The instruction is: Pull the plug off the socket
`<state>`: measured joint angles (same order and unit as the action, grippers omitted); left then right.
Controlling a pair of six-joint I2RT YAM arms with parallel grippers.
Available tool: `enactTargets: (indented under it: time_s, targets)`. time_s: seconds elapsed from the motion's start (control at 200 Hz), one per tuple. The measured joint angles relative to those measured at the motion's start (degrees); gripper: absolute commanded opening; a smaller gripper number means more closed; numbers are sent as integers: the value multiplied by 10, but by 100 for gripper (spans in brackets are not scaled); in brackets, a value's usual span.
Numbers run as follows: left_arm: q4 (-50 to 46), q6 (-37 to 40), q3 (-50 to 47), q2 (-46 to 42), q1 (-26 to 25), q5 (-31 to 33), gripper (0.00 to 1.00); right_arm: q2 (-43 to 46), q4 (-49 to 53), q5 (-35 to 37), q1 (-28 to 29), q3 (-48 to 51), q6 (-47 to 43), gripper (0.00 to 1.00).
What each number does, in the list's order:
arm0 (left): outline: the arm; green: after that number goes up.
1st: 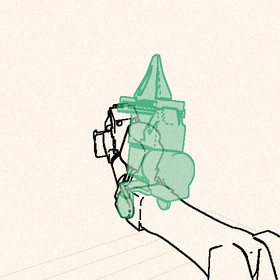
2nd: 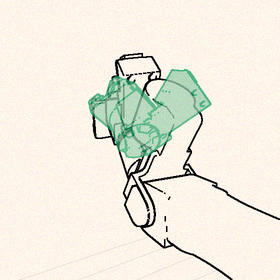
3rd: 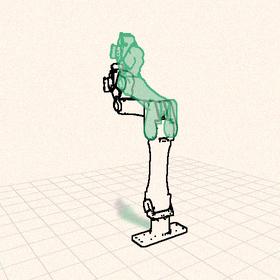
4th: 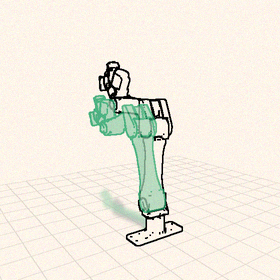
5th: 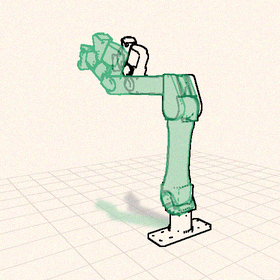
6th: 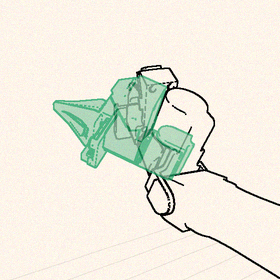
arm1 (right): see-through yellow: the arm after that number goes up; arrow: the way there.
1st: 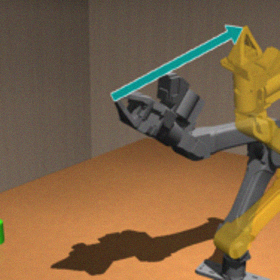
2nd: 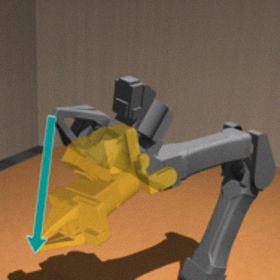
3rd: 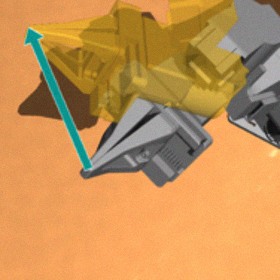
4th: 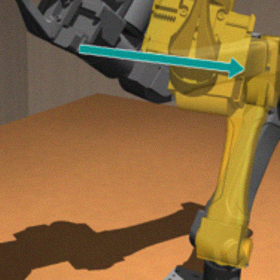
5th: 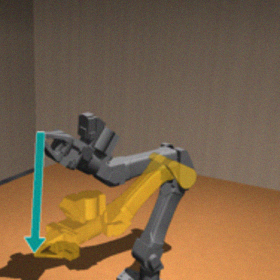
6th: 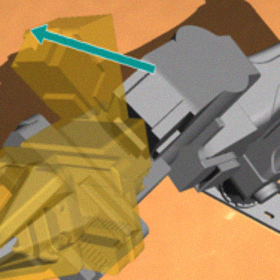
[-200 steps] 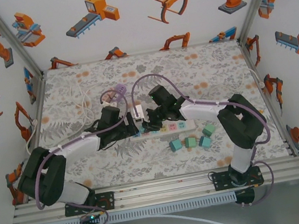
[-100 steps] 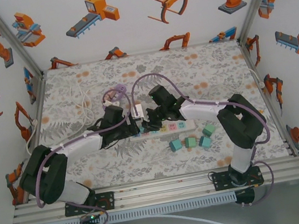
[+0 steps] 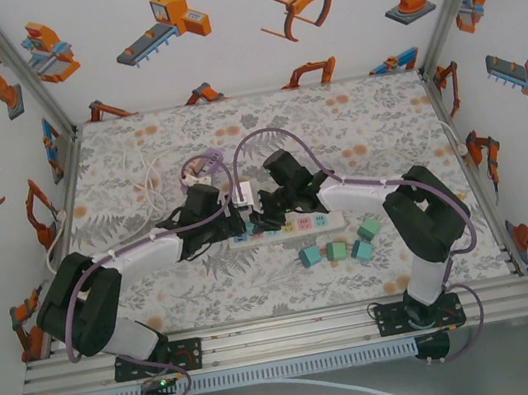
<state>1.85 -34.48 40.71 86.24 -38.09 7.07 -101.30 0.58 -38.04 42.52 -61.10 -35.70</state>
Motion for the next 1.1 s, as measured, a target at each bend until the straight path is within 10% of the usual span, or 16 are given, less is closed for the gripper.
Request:
enactTargets:
  time_s: [0.801, 1.096]
  targets:
    - [16, -10, -3, 0, -5, 29, 73, 83, -147, -20, -14, 81, 69, 12]
    - [-31, 14, -44, -80, -7, 31, 76, 171, -265, 54, -14, 181, 293, 12]
